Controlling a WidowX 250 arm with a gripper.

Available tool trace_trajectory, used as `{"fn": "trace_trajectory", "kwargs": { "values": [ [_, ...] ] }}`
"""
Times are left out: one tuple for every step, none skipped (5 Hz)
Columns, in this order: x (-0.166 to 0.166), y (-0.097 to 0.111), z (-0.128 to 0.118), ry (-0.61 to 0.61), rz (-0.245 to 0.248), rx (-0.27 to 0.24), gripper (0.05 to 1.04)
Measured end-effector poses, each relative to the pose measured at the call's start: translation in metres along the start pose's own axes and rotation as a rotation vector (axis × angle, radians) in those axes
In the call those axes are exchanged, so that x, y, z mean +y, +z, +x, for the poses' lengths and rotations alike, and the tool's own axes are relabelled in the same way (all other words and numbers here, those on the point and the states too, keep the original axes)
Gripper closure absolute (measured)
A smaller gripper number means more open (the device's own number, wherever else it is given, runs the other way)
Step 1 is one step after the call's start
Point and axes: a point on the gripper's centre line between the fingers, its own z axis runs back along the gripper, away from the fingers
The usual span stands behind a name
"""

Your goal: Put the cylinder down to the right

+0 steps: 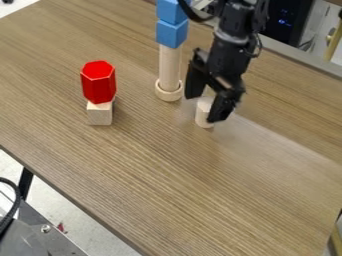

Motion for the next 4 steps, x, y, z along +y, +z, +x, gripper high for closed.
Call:
{"fn": "trace_trajectory", "kwargs": {
  "values": [
    [0.007, 0.041, -0.006, 0.049, 0.087, -0.083, 0.084],
    [0.006, 0.086, -0.016, 0.090, 0.144, -0.181, 0.084],
    [0.006, 0.125, -0.035, 0.138, 0.181, -0.273, 0.084],
    [0.009, 0.155, -0.059, 0.212, 0.192, -0.339, 0.084]
  ]
}}
